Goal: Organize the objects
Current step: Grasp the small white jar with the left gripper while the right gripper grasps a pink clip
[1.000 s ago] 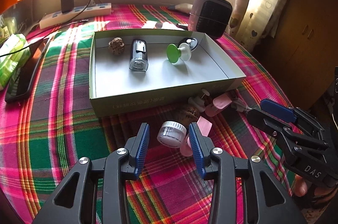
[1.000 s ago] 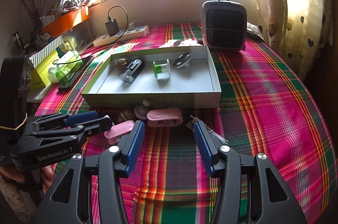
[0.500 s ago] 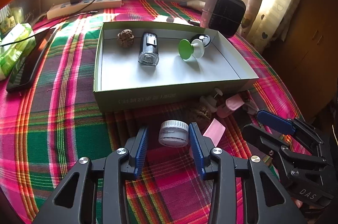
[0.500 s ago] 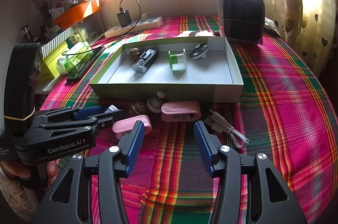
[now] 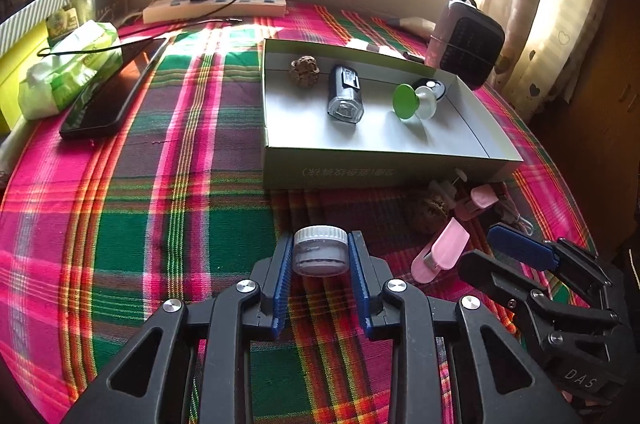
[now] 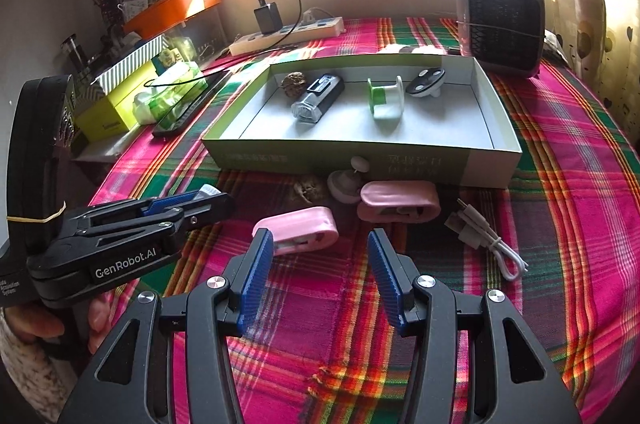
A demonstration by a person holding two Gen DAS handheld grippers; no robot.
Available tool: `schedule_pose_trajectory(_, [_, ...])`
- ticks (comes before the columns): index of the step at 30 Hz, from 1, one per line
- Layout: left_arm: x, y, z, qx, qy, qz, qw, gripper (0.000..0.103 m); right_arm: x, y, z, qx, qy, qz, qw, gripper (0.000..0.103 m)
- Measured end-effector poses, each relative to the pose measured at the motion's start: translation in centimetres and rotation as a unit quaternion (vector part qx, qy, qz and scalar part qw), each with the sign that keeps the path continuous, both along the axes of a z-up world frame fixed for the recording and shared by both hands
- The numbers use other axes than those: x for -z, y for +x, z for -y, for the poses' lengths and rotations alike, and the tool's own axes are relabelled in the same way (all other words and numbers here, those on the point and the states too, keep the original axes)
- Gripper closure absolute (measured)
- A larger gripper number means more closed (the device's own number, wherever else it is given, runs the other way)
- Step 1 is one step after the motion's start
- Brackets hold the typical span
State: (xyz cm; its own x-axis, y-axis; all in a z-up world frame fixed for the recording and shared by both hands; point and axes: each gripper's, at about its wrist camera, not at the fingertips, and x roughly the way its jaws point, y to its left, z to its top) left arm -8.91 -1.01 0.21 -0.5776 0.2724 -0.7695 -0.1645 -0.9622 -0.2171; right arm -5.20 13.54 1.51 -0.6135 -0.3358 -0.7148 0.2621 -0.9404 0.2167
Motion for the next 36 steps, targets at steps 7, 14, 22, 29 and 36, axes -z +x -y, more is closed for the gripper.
schedule_pose_trajectory(7, [0.0,0.2,0.5,-0.001,0.004,-0.003,1.0,0.078,-0.2,-0.4,1.7,-0.008,0.005,-0.003,1.0,0.052])
schedule_pose_trajectory(14, [0.2,0.2,0.8,0.006,0.014,-0.008,0.9999,0.077,0.1,-0.8,2.8,0.001,0.044,-0.013,0.999,0.052])
schedule_pose_trajectory(22, [0.2,0.3,0.8,0.009,0.013,-0.012,0.9998,0.077,0.4,-0.7,1.7,0.028,0.064,0.0,0.998,0.052])
schedule_pose_trajectory(29, [0.1,0.2,0.8,0.008,0.013,-0.009,0.9998,0.077,0.4,0.4,0.2,0.046,0.083,0.006,0.996,0.052])
schedule_pose_trajectory(36, [0.1,0.3,0.5,0.006,0.007,-0.009,0.9999,0.077,0.6,0.3,-0.1,0.05,0.075,0.013,0.996,0.052])
